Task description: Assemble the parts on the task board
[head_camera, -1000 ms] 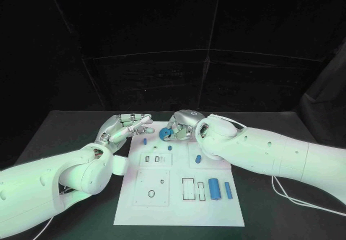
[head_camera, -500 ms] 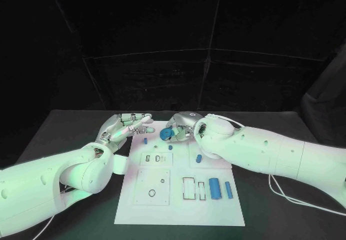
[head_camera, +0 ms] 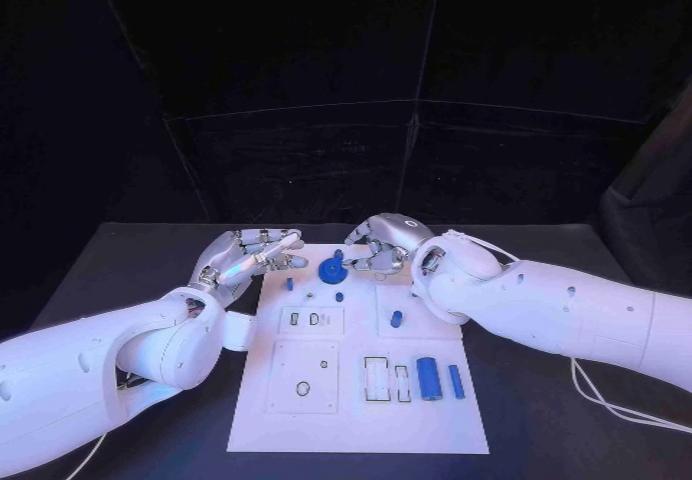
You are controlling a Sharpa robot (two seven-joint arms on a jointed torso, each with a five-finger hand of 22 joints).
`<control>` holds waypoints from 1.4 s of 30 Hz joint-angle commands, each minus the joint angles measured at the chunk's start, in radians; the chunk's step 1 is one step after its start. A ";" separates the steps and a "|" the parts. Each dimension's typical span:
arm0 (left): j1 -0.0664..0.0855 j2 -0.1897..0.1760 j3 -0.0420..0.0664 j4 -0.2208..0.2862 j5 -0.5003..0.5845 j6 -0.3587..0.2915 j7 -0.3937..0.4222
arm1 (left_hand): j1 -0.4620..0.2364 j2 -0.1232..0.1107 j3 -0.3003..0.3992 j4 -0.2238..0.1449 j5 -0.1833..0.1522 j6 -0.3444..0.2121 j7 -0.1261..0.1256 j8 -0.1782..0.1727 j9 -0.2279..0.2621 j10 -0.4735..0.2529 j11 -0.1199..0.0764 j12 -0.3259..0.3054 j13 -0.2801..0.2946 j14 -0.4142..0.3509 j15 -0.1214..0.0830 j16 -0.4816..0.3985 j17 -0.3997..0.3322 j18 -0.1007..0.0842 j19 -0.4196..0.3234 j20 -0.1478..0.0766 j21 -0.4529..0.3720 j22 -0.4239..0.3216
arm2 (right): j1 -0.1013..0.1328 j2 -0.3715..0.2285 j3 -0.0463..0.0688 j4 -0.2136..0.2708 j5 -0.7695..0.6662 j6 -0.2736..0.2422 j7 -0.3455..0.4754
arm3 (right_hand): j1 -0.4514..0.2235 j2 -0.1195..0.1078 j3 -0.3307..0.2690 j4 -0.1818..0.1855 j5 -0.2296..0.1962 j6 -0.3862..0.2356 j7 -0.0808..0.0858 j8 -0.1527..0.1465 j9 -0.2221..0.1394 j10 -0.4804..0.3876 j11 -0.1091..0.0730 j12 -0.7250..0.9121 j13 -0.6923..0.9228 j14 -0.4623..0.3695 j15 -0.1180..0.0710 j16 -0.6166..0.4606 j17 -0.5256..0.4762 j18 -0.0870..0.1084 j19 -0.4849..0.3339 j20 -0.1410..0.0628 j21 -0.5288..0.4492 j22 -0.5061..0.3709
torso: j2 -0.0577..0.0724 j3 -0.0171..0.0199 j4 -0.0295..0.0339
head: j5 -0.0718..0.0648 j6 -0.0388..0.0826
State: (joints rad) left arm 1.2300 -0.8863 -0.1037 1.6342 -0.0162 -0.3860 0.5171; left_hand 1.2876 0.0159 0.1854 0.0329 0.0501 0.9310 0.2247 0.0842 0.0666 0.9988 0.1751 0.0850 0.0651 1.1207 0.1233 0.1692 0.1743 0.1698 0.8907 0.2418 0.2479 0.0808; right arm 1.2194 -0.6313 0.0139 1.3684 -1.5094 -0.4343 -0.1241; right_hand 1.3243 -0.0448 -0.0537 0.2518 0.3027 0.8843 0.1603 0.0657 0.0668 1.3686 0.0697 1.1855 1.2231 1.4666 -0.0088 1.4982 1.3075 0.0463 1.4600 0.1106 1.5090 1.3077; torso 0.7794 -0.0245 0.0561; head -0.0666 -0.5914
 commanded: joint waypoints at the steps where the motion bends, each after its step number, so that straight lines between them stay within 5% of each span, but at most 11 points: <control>1: 0.001 -0.003 0.001 0.000 -0.005 0.011 0.005 | 0.007 0.003 0.001 -0.005 0.000 0.004 0.006 -0.003 -0.001 0.002 0.003 -0.006 -0.001 0.007 0.002 -0.004 0.002 0.015 0.008 -0.001 -0.006 -0.001 | 0.002 -0.056 0.001 0.039 0.177 -0.145 0.175 | 0.015 -0.001 0.000 -0.010 0.005 0.004 0.001 0.001 0.000 -0.008 0.003 -0.012 -0.008 0.069 0.009 -0.007 0.108 -0.009 -0.007 0.001 -0.003 0.106 | -0.001 0.0011 -0.0035 | -0.004 0.004; 5: 0.001 -0.005 0.001 0.001 -0.005 0.012 0.005 | 0.007 0.003 0.001 -0.005 0.000 0.004 0.006 -0.003 -0.001 0.002 0.003 -0.006 -0.001 0.007 0.002 -0.004 0.002 0.015 0.008 -0.001 -0.006 -0.001 | 0.002 -0.147 0.001 0.076 0.276 -0.111 0.215 | 0.034 -0.004 -0.002 -0.023 0.005 0.015 0.000 0.001 0.000 -0.014 0.002 -0.020 -0.014 0.068 0.008 -0.010 0.104 -0.008 -0.011 0.001 -0.006 0.100 | -0.001 0.0053 -0.0088 | -0.009 0.006; 10: 0.001 -0.006 0.000 0.003 -0.005 0.015 0.004 | 0.007 0.003 0.002 -0.006 0.000 0.004 0.006 -0.004 -0.001 0.002 0.003 -0.007 -0.001 0.007 0.002 -0.005 0.002 0.015 0.008 -0.001 -0.006 -0.001 | 0.002 -0.253 0.001 0.085 0.332 -0.038 0.239 | 0.070 -0.016 -0.007 -0.051 0.000 0.028 -0.001 0.003 0.001 -0.021 0.000 -0.032 -0.023 0.067 0.007 -0.014 0.100 -0.007 -0.014 0.000 -0.008 0.097 | -0.001 0.0061 -0.0129 | -0.021 0.006; 17: 0.001 -0.003 0.000 0.001 -0.005 0.019 0.004 | 0.007 0.003 0.002 -0.006 0.000 0.004 0.006 -0.004 -0.001 0.002 0.003 -0.007 -0.001 0.007 0.002 -0.005 0.002 0.015 0.008 -0.001 -0.006 -0.001 | 0.001 -0.324 0.000 0.062 0.339 0.025 0.266 | 0.099 -0.023 -0.011 -0.073 -0.004 0.036 -0.004 0.003 0.001 -0.026 -0.003 -0.043 -0.032 0.066 0.004 -0.016 0.098 -0.007 -0.015 -0.002 -0.010 0.095 | 0.000 0.0123 -0.0176 | -0.029 0.007; 31: 0.000 0.001 -0.001 -0.006 -0.005 0.023 0.003 | 0.006 0.004 0.002 -0.006 0.000 0.004 0.006 -0.004 -0.001 0.002 0.003 -0.007 -0.001 0.007 0.002 -0.005 0.002 0.015 0.007 -0.001 -0.007 -0.002 | -0.048 -0.315 -0.001 -0.018 0.324 0.081 0.273 | 0.111 -0.026 -0.014 -0.083 -0.015 0.038 -0.004 0.002 0.000 -0.028 -0.003 -0.050 -0.037 0.066 0.003 -0.019 0.095 -0.006 -0.019 -0.003 -0.012 0.090 | -0.001 0.0095 -0.0171 | -0.035 0.003; 42: -0.002 0.001 -0.002 -0.009 -0.005 0.024 0.003 | 0.006 0.004 0.002 -0.006 0.000 0.004 0.006 -0.004 -0.001 0.002 0.003 -0.007 -0.001 0.007 0.002 -0.005 0.002 0.015 0.007 -0.001 -0.007 -0.002 | -0.065 -0.272 0.000 -0.066 0.320 0.093 0.277 | 0.114 -0.024 -0.014 -0.084 -0.018 0.036 -0.004 0.001 0.000 -0.030 -0.003 -0.052 -0.039 0.066 0.004 -0.019 0.095 -0.005 -0.019 -0.003 -0.013 0.089 | -0.001 0.0076 -0.0164 | -0.037 0.000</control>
State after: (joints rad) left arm 1.2273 -0.8864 -0.1062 1.6247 -0.0163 -0.3755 0.5150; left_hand 1.2876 0.0159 0.1854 0.0329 0.0501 0.9310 0.2247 0.0843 0.0666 0.9988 0.1751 0.0850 0.0651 1.1207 0.1233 0.1694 0.1748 0.1697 0.8907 0.2418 0.2479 0.0801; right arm 1.1540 -0.9063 0.0131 1.3035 -1.1867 -0.3603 0.1396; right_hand 1.4265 -0.0681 -0.0666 0.1733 0.2909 0.9145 0.1546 0.0657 0.0663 1.3431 0.0661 1.1369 1.1854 1.4666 -0.0088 1.4834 1.3073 0.0462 1.4491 0.1072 1.5007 1.3075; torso 0.7786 -0.0163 0.0407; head -0.1048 -0.5914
